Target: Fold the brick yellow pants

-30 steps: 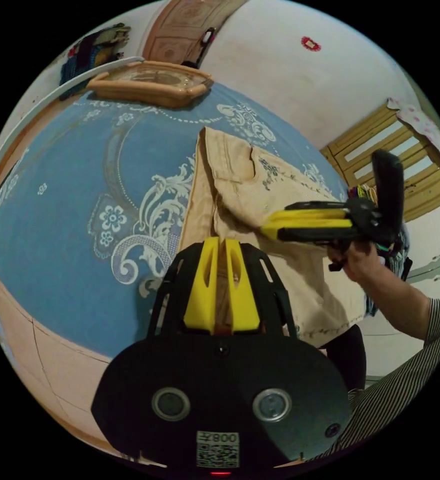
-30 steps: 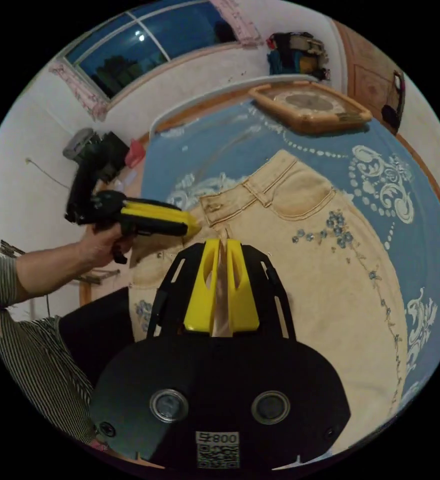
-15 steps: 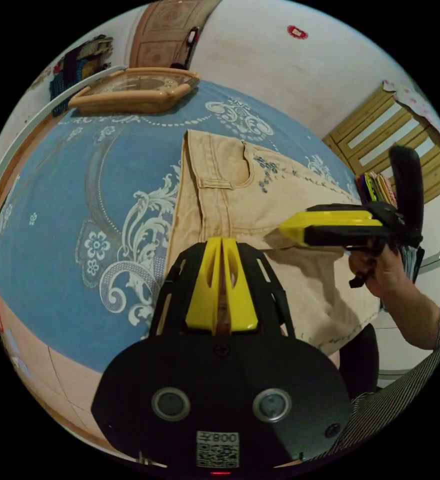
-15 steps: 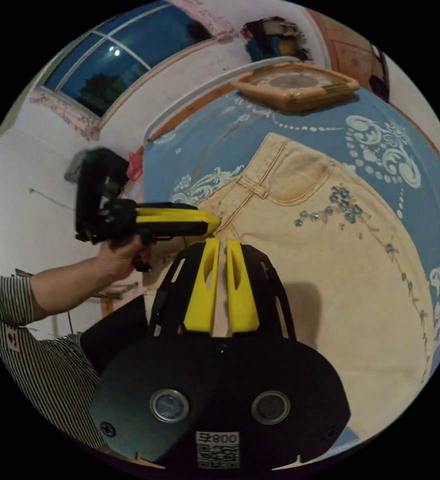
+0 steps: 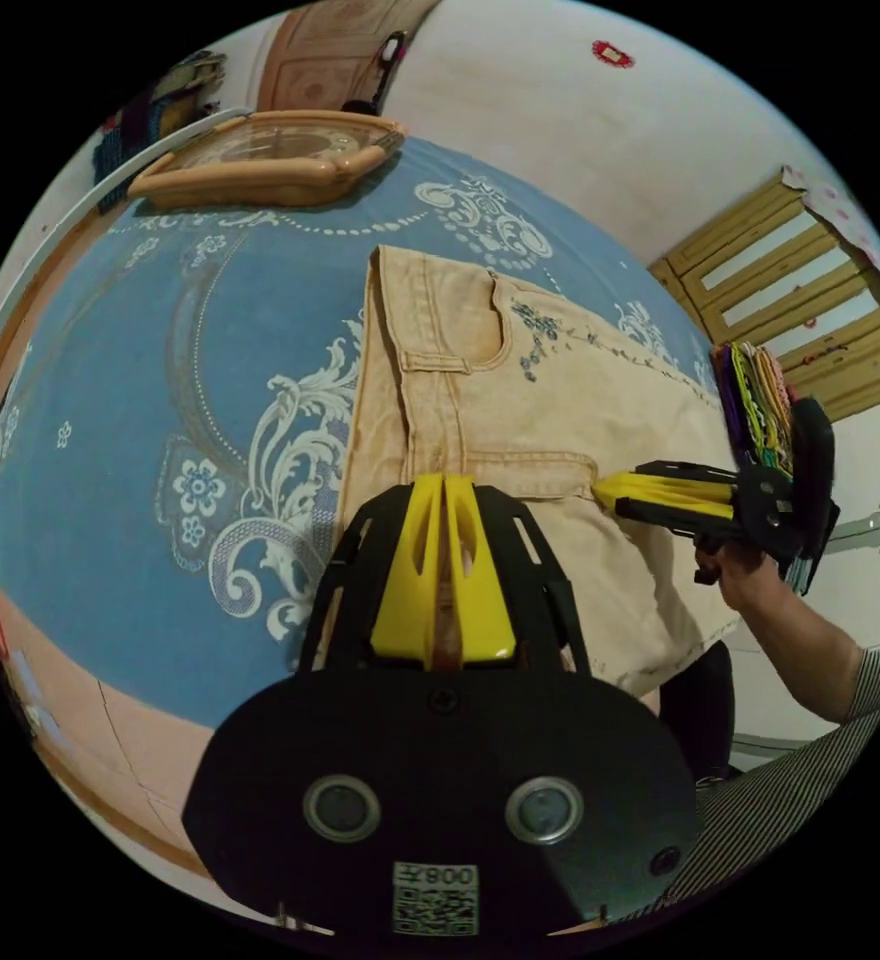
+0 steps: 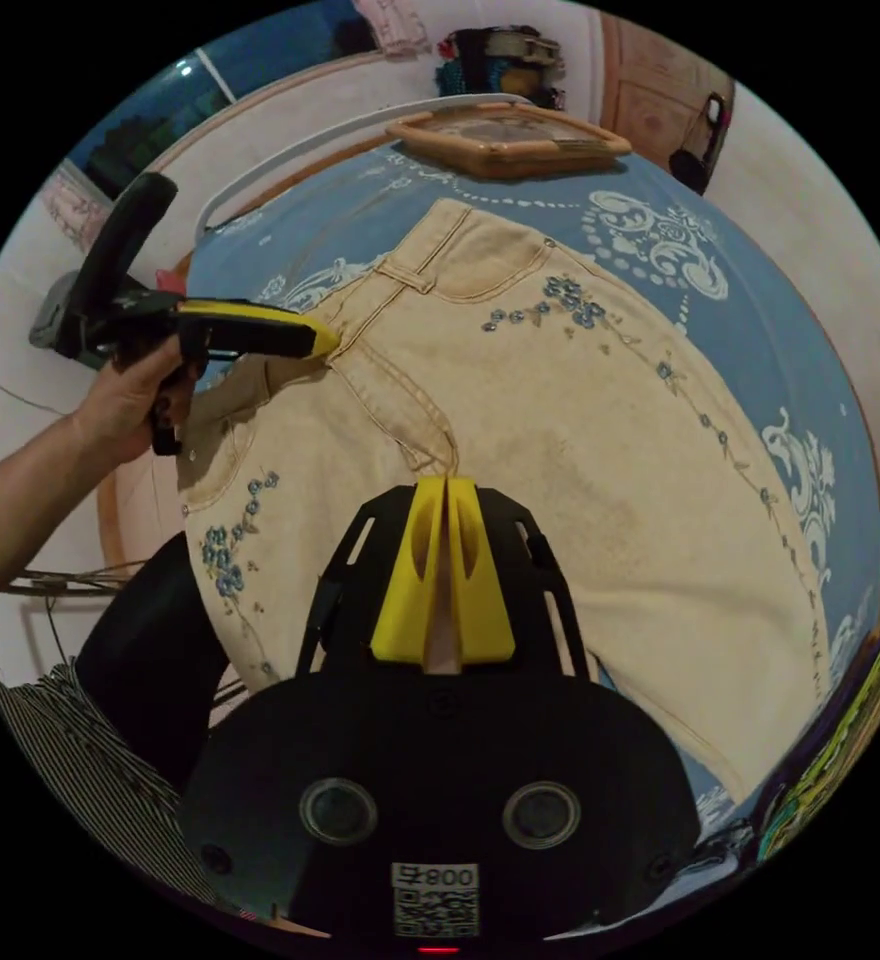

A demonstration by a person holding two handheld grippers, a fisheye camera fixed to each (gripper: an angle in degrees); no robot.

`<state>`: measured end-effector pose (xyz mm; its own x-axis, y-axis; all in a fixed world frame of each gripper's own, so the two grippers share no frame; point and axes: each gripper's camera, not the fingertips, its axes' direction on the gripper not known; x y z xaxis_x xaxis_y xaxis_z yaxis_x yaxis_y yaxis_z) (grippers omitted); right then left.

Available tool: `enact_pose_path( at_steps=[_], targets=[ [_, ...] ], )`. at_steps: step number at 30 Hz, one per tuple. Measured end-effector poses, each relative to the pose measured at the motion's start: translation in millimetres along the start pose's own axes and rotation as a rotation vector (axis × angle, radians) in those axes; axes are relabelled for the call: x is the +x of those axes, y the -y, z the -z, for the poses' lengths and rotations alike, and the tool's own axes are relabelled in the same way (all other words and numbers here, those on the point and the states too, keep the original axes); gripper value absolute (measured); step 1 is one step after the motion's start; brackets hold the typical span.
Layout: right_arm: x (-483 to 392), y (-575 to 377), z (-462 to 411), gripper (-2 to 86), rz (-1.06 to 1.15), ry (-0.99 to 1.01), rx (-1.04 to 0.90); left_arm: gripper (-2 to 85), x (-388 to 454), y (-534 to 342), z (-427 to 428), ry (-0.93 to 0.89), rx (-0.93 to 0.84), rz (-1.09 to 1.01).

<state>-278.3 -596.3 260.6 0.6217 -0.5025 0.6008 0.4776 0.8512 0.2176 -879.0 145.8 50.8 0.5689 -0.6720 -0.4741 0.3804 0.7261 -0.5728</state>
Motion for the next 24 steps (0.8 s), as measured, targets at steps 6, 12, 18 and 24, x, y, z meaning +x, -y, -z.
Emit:
enact_pose_path(
  at_steps=[6,12,18,24],
  targets=[
    [20,-40,52,0.1,-0.096,0.043,0.155,1.4,-4,-53,52,-0.006,0.072,0.054],
    [6,-95,58,0.1,-0.094,0.149,0.117,1.3,-12,-109,57,-0.142,0.071,0.264],
    [2,-105,29,0.2,-0.157,0.117,-0.065,0.8,18,-96,54,-0.144,0.053,0.242],
    [25,-113,73,0.7,-0.147,0.124,0.066,2.9,62,-56,83,-0.074,0.209,0.056]
  ],
)
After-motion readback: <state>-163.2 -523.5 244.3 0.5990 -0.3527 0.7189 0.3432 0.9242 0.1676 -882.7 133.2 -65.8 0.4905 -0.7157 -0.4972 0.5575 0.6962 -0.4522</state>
